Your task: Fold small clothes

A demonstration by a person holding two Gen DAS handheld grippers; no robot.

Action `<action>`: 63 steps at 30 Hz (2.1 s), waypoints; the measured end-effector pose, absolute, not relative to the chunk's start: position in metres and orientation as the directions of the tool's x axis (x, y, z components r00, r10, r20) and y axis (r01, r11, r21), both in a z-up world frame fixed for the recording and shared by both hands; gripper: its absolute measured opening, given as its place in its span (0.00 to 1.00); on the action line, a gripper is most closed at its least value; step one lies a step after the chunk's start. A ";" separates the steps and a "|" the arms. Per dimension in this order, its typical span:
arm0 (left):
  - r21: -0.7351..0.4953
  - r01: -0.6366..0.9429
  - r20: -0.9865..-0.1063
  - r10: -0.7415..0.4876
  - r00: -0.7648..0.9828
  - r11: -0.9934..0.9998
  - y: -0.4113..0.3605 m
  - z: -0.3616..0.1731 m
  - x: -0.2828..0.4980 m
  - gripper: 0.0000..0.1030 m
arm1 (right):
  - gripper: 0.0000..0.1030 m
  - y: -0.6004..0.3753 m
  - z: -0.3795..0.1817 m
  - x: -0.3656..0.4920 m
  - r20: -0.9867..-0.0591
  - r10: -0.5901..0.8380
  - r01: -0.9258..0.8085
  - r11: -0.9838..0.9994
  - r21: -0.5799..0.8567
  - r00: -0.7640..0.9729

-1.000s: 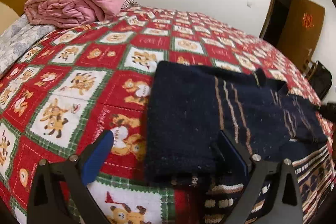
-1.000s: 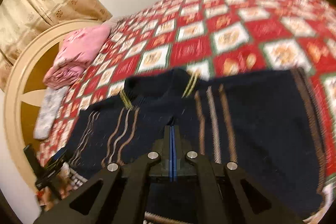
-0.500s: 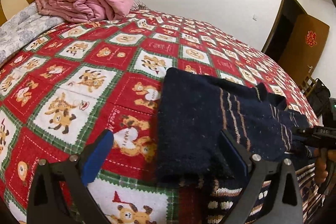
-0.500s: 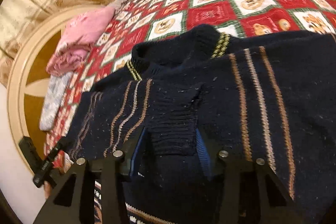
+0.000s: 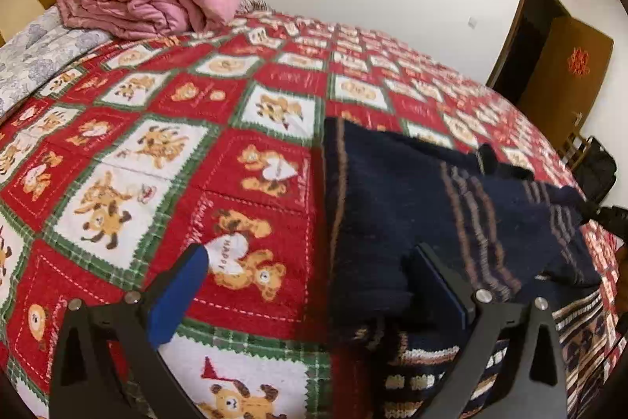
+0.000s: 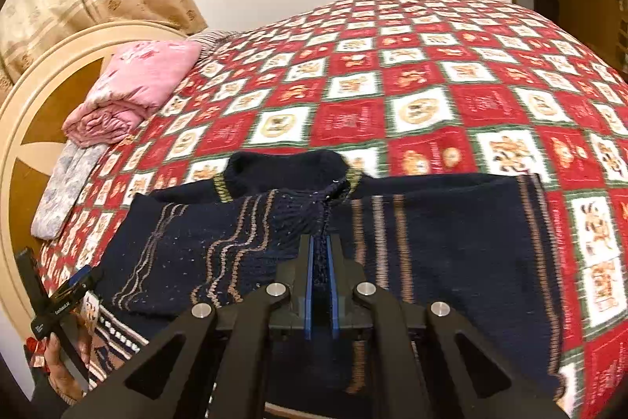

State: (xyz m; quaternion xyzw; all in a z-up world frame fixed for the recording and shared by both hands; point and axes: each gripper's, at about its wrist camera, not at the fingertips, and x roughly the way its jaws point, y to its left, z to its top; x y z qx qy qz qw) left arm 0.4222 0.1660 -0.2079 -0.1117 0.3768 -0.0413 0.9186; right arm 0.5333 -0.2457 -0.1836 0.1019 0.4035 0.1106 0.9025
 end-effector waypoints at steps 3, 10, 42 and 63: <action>-0.215 -0.001 -0.693 -0.152 0.705 0.977 0.162 -0.208 0.423 1.00 | 0.06 -0.259 -0.190 0.533 -0.717 0.253 -0.087 0.962 0.261 0.649; -0.190 0.004 -0.712 -0.141 0.688 0.982 0.157 -0.210 0.425 1.00 | 0.00 -0.285 -0.209 0.537 -0.740 0.201 -0.024 0.970 0.243 0.642; -0.198 -0.003 -0.700 -0.140 0.700 0.980 0.158 -0.209 0.422 1.00 | 0.00 -0.280 -0.238 0.531 -0.786 0.147 -0.020 0.985 0.169 0.600; -0.228 -0.002 -0.641 -0.149 0.753 0.974 0.164 -0.201 0.413 1.00 | 0.03 -0.241 -0.220 0.533 -0.766 0.181 -0.098 0.983 0.153 0.617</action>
